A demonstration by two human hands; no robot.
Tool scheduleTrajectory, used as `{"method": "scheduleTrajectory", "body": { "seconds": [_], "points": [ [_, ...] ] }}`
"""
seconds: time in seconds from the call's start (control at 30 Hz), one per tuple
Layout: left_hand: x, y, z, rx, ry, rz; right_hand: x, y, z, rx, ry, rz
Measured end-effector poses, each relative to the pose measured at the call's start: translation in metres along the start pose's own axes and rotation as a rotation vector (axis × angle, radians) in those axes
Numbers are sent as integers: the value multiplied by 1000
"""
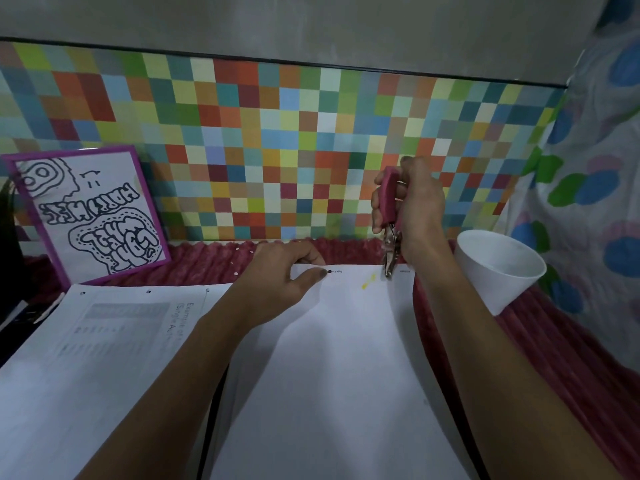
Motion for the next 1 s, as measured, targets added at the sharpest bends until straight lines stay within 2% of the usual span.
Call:
{"method": "scheduleTrajectory", "body": {
  "seconds": [0.73,1.0],
  "points": [
    [3,3,-1,27,8,-2,-4,3,-3,3,-33,-48],
    [4,3,-2,22,7,-9,-1,5,-2,43,48,-29]
  ]
}}
Point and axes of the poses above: each hand's wrist, its own z-axis towards the middle knuckle, its own x-axis out of the back of the hand, y = z × x, the point moved 8 cm from there along z, towards the middle knuckle, and after that the axes turned 10 degrees about -z, right-handed, at the moved point
